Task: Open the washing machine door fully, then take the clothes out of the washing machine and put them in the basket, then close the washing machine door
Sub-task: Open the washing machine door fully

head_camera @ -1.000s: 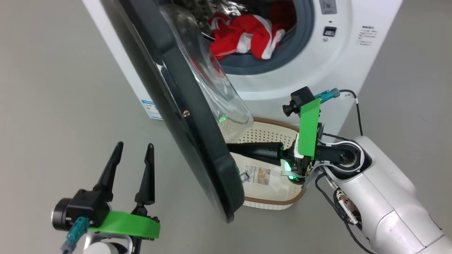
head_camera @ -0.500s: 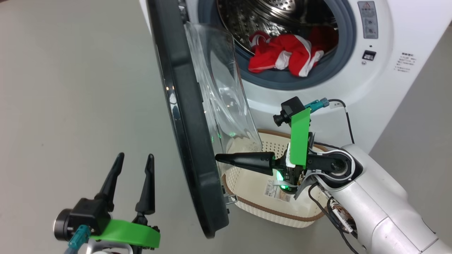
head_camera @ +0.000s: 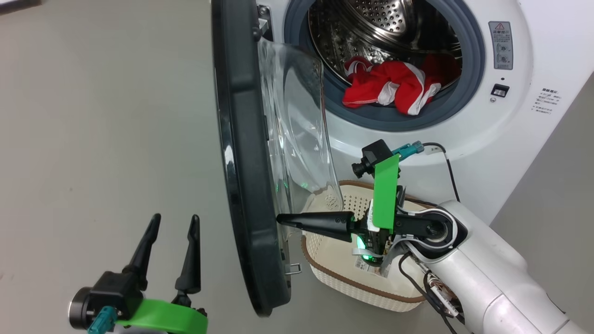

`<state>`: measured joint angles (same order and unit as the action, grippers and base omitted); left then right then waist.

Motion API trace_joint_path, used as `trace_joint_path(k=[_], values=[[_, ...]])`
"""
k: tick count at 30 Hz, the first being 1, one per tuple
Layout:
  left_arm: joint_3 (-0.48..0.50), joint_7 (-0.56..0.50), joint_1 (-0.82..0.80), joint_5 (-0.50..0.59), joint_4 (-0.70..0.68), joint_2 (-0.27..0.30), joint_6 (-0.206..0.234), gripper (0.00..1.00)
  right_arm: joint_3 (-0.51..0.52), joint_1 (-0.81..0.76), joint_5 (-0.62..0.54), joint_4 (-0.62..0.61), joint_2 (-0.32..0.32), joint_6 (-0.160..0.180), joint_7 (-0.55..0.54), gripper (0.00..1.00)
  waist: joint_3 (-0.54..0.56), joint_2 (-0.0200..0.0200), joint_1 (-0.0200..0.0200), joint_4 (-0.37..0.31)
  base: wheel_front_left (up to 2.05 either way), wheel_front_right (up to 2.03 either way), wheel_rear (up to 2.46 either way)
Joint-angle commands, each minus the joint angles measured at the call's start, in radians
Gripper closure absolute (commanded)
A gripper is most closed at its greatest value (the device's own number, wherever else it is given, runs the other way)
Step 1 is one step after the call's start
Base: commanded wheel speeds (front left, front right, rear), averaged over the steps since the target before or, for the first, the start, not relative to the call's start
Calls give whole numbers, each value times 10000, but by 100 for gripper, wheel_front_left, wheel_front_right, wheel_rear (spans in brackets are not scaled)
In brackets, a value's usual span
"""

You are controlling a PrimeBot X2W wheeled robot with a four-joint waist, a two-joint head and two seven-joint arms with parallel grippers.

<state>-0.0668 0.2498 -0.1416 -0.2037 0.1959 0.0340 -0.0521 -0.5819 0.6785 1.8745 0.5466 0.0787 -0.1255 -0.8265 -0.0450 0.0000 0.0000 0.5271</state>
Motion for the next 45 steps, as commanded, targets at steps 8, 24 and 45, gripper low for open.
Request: trace_joint_path(k=[8, 24, 45], values=[[474, 120, 85, -43, -190, 162, 36, 0, 107, -359, -1462, -549, -112, -52, 1499, 0, 224, 0, 0, -155, 0, 0, 0], [830, 120, 459, 68, -227, 162, -4, 0, -626, -1671, -7630, -845, 1575, -52, 7853, 0, 577, 0, 0, -736, 0, 0, 0], [1206, 120, 590, 203, -399, 162, 30, 0, 4271, -3139, -15487, 22, 30, -52, 10881, 0, 519, 0, 0, -1187, 0, 0, 0]])
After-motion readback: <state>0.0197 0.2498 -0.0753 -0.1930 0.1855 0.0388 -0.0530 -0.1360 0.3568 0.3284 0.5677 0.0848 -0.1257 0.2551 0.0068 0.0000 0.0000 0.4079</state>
